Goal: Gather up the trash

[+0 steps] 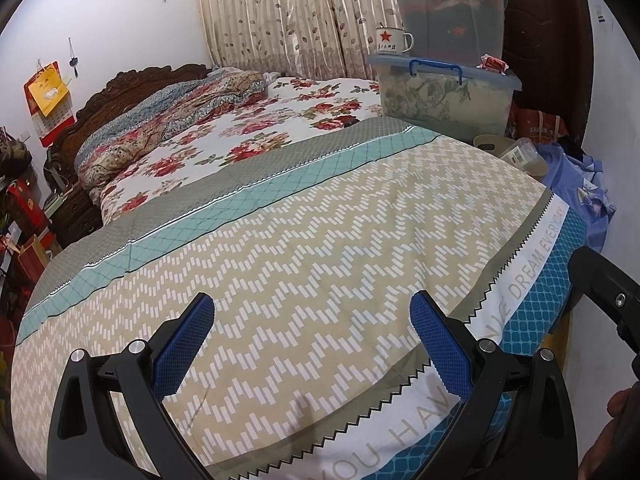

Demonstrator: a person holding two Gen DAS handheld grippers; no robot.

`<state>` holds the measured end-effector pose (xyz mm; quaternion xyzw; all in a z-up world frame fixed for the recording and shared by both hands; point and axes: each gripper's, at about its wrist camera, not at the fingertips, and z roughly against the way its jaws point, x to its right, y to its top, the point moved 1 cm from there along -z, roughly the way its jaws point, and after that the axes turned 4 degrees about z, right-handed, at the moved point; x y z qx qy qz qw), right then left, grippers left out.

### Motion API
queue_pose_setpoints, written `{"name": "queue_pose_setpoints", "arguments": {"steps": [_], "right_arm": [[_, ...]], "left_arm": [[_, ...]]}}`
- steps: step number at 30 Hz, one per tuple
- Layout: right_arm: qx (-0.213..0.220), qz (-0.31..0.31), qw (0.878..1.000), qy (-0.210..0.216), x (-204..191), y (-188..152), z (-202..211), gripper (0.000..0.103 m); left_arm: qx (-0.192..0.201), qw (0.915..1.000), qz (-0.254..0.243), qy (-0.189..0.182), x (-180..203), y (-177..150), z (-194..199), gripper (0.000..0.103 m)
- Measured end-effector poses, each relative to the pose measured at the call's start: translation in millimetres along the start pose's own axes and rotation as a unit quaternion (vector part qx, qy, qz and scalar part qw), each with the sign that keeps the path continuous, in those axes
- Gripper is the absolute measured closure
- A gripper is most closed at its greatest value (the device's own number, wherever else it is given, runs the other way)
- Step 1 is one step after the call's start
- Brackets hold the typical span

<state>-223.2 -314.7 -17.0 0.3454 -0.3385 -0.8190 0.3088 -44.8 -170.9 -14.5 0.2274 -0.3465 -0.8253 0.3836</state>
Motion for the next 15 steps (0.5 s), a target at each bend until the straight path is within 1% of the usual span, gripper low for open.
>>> {"name": "queue_pose_setpoints", "arguments": {"steps": [15], "right_arm": [[0.0, 0.0, 1.0, 0.0, -0.4, 0.3, 0.3, 0.004]], "left_arm": [[-0.001, 1.0, -0.002, -0.001, 1.8, 0.1, -2.1, 0.009]]}}
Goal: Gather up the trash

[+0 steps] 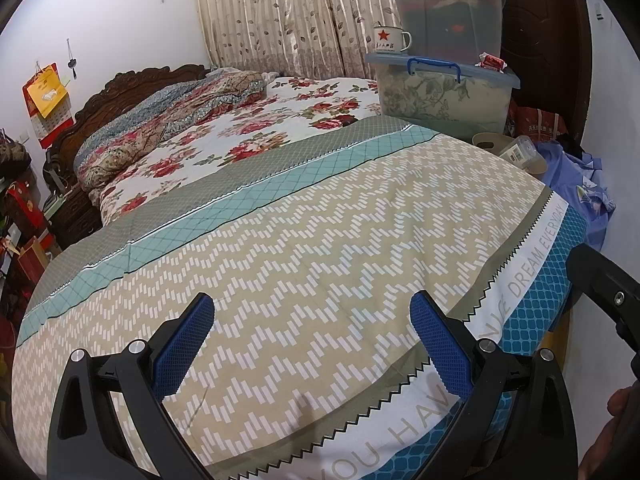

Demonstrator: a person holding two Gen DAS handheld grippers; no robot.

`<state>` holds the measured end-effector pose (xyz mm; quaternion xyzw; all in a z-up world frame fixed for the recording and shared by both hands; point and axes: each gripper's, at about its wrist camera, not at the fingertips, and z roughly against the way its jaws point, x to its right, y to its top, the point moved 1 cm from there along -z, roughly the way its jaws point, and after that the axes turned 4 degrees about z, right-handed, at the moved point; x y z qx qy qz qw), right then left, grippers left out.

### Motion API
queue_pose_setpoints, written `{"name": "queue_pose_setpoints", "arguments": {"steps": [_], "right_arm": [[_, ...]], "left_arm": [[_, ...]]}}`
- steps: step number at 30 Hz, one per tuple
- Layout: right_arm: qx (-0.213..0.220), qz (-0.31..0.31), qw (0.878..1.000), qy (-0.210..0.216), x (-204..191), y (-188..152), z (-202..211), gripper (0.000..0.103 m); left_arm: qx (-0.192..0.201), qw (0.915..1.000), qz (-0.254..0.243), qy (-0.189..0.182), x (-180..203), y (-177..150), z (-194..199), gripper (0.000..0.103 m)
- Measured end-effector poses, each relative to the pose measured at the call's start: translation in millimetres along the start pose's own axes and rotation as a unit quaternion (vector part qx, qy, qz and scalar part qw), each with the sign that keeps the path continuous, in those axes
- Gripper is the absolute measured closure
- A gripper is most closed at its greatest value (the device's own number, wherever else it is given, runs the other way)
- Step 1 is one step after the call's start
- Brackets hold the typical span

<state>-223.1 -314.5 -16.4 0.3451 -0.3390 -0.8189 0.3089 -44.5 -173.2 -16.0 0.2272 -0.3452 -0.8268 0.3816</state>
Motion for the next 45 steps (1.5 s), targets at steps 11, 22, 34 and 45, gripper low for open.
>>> {"name": "queue_pose_setpoints", "arguments": {"steps": [11, 22, 34, 45], "right_arm": [[0.0, 0.0, 1.0, 0.0, -1.0, -2.1, -0.7, 0.004], [0.0, 0.001, 1.0, 0.0, -2.9, -4.1, -0.9, 0.004], [-0.001, 0.001, 1.0, 0.0, -3.5, -4.7, -1.4, 0.004], [-0.002, 0.0, 1.0, 0.0, -3.4, -4.0, -1.6, 0.004]], "left_arm": [[0.0, 1.0, -0.001, 0.0, 1.4, 0.0, 0.1, 0.009], [0.0, 1.0, -0.002, 0.0, 1.8, 0.0, -0.1, 0.009], [0.0, 1.0, -0.004, -0.001, 4.2, 0.8, -0.6, 0.009], [-0.001, 1.0, -0.006, -0.002, 6.8, 0.0, -0.8, 0.009]]}}
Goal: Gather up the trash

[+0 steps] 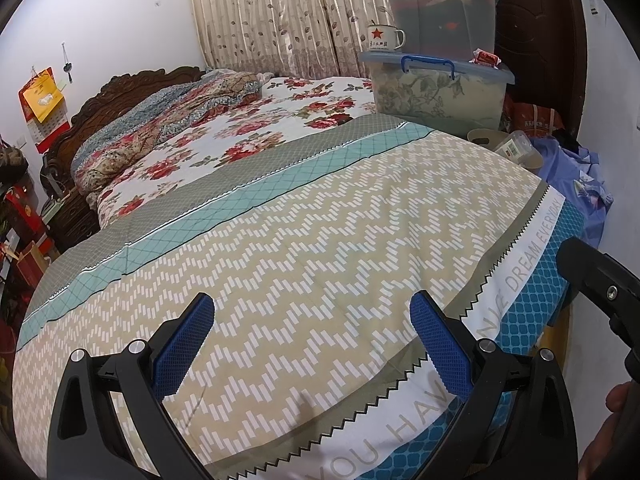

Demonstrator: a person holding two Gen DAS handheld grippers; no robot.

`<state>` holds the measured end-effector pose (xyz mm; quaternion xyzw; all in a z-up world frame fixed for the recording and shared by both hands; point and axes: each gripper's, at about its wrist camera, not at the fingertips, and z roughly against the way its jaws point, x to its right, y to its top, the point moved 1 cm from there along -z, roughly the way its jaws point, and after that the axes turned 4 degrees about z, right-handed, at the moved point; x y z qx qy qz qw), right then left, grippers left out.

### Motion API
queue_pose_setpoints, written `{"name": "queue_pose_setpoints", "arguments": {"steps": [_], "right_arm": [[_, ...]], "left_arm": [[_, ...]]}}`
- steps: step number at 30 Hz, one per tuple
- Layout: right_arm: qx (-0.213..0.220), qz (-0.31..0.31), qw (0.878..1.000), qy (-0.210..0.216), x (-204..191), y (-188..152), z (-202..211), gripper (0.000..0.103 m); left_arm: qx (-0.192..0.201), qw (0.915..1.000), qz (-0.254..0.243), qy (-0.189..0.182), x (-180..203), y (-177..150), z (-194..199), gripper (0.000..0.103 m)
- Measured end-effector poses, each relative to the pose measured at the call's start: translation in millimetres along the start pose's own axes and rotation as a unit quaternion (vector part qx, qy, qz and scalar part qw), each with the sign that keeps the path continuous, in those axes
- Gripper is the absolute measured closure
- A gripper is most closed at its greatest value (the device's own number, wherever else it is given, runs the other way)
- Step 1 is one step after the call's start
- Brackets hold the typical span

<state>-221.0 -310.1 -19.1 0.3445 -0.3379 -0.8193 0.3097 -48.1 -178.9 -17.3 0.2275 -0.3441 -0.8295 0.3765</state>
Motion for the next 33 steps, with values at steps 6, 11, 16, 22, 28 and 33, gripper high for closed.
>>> {"name": "queue_pose_setpoints", "arguments": {"steps": [6, 11, 16, 22, 28, 33], "right_arm": [[0.0, 0.0, 1.0, 0.0, -0.7, -3.0, -0.8, 0.004], [-0.001, 0.0, 1.0, 0.0, -0.6, -2.5, -1.1, 0.004], [-0.001, 0.001, 1.0, 0.001, -1.0, -3.7, -1.3, 0.004], [-0.002, 0.0, 1.0, 0.001, -0.8, -4.3, -1.8, 0.004], [-0.002, 0.001, 1.0, 0.001, -0.4, -3.3, -2.2, 0.004], [-0.002, 0.001, 1.0, 0.001, -0.4, -5.3, -2.9, 0.004]], "left_arm": [[0.0, 1.0, -0.002, -0.001, 1.3, -1.2, -0.8, 0.009], [-0.001, 1.0, -0.003, -0.002, 1.7, -0.4, -1.9, 0.009], [-0.001, 1.0, -0.003, -0.002, 1.9, -0.3, -2.0, 0.009], [-0.002, 1.0, -0.003, -0.002, 2.5, -0.5, -2.3, 0.009], [-0.003, 1.0, -0.005, -0.004, 2.8, -2.7, -4.5, 0.009], [-0.007, 0.9999, -0.007, -0.011, 2.4, -3.3, -7.7, 0.009]]}}
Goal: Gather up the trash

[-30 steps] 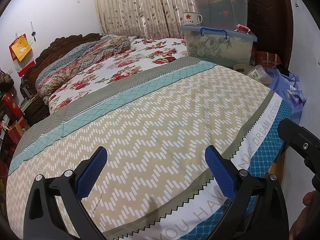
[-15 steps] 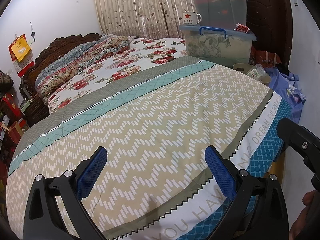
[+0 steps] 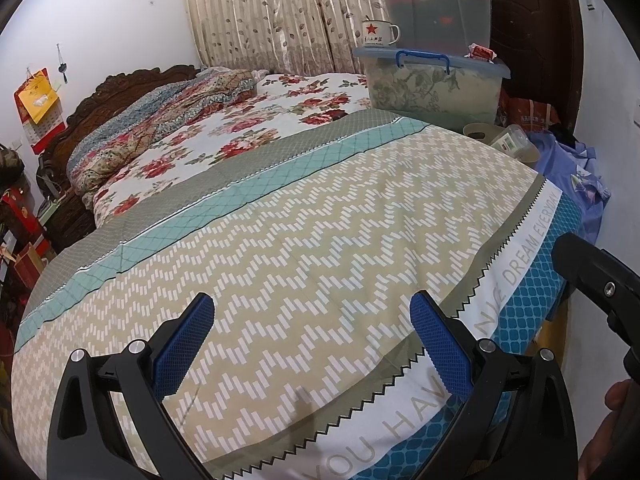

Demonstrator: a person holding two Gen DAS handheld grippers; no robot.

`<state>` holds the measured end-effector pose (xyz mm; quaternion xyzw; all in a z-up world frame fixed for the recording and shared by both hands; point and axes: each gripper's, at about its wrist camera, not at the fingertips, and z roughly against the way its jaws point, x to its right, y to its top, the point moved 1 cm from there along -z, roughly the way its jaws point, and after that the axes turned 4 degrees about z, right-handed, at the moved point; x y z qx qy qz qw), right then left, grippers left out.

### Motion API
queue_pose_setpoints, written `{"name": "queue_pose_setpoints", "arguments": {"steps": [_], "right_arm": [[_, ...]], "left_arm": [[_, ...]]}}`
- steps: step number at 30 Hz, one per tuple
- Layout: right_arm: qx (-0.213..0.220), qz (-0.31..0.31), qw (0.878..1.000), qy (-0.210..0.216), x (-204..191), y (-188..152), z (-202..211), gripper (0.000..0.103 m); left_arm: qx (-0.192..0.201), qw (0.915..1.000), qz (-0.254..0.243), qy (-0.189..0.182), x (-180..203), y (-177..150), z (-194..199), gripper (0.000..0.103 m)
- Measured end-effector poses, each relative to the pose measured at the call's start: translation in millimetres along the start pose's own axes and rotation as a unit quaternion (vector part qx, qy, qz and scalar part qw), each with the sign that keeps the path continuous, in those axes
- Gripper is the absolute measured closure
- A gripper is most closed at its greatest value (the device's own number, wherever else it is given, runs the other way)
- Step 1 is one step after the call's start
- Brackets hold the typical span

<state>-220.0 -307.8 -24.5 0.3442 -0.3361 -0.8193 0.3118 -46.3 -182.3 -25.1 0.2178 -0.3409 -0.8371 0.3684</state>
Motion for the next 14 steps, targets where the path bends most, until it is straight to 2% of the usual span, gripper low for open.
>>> {"name": "queue_pose_setpoints", "arguments": {"steps": [14], "right_arm": [[0.002, 0.001, 1.0, 0.0, 3.2, -4.6, 0.0, 0.004]], "left_arm": [[-0.009, 0.9999, 0.006, -0.011, -7.6, 2.9, -1.7, 0.009]]}}
